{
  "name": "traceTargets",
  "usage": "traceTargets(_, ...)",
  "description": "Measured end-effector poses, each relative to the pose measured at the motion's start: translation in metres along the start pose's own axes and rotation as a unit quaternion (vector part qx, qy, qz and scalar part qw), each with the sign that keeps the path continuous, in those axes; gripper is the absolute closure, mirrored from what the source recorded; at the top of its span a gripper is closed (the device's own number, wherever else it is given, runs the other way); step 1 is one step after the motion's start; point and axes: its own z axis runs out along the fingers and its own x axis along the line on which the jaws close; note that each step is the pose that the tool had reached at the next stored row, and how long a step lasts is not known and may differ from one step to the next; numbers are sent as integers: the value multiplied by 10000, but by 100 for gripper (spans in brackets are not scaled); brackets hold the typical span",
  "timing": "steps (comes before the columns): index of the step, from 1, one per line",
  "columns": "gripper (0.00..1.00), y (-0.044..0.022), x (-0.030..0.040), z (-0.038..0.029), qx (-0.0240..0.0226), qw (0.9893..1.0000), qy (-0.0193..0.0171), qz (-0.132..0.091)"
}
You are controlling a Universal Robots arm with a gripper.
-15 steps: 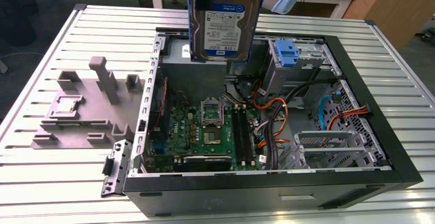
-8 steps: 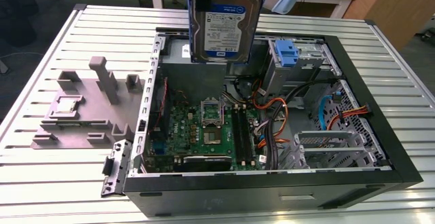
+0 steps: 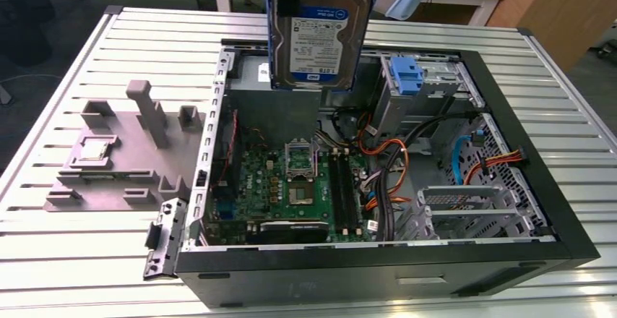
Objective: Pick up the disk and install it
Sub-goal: 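Pick up the disk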
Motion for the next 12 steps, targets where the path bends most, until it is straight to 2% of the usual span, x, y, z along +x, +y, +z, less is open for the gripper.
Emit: traceTargets(12,63,-1,0,-77,0,10000,2,1)
